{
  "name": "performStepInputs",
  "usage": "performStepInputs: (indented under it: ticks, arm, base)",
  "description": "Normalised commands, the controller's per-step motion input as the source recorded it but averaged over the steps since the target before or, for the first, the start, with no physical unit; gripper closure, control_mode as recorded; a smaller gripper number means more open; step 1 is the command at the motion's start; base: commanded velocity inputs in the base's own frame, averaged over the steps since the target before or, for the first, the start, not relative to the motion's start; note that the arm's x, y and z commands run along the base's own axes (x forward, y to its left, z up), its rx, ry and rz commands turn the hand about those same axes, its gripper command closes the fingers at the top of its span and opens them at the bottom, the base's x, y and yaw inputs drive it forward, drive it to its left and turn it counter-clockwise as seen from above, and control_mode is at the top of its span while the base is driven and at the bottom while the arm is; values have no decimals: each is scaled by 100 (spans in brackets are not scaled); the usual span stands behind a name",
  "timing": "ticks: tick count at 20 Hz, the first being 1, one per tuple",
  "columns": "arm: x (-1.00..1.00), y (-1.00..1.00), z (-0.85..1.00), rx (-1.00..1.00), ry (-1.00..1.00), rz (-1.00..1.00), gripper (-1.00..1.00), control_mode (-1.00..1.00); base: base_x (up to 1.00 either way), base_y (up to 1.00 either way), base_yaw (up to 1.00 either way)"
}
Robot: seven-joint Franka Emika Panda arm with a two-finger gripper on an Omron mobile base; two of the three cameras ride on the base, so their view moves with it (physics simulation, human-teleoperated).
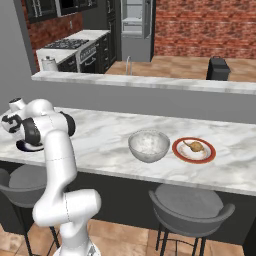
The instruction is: Pick the chicken drumstick and onion from their plates and place them in the bowl. Then put the bowl in the fridge.
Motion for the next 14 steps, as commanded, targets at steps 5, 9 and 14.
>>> performStepInputs:
  ticks: [5, 9, 14]
  arm:
    - [11, -3, -8, 0, 0, 0, -100, -100]
    - [2, 0, -6, 0, 0, 0, 100, -100]
    - [0, -4, -3, 0, 3, 0, 100, -100]
  base:
    - [0, 0, 0]
    - [0, 0, 0]
    - [0, 0, 0]
